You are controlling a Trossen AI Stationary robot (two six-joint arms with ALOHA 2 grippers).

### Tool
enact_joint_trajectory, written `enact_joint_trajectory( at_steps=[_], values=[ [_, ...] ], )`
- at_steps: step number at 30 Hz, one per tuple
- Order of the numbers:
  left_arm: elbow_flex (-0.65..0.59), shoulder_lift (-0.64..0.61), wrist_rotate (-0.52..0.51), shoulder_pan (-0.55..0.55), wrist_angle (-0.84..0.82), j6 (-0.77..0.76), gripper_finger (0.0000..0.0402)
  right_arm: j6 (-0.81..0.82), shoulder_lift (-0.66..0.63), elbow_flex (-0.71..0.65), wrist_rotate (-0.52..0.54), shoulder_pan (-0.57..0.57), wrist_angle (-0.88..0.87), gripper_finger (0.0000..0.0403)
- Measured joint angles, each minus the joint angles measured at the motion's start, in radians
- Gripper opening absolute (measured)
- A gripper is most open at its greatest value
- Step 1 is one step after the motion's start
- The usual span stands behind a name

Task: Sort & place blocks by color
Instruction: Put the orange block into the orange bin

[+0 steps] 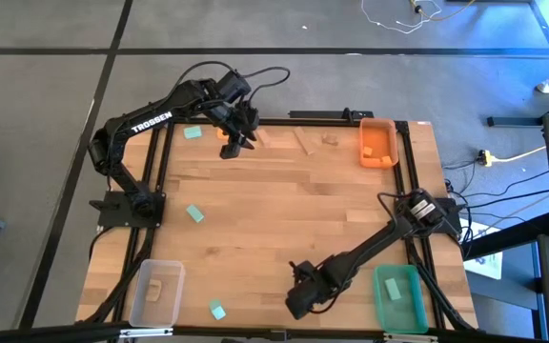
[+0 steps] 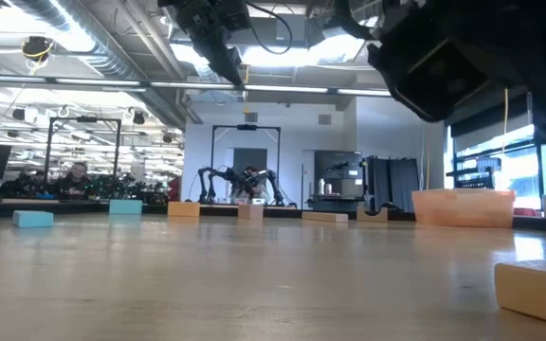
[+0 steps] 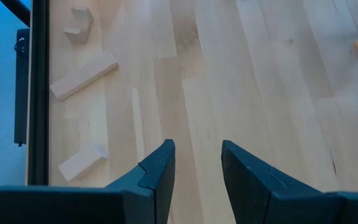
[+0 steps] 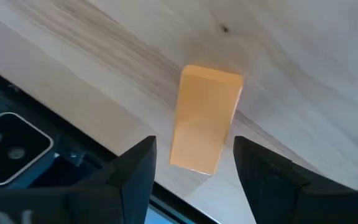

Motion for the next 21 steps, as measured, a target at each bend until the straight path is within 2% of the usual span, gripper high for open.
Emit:
enact_joint_trajectory(
  at_steps=[14,21],
  values=[
    [0.0,0.0,0.0,0.0,0.0,0.007,0.0121,-0.021,0.003,-0.001,0.06,0.0,0.006,0.0214],
    [0.0,0.0,0.0,0.0,0.0,0.008,0.0121,-0.022,0.045,0.0,0.033,-0.002,0.015,0.0214]
  ],
)
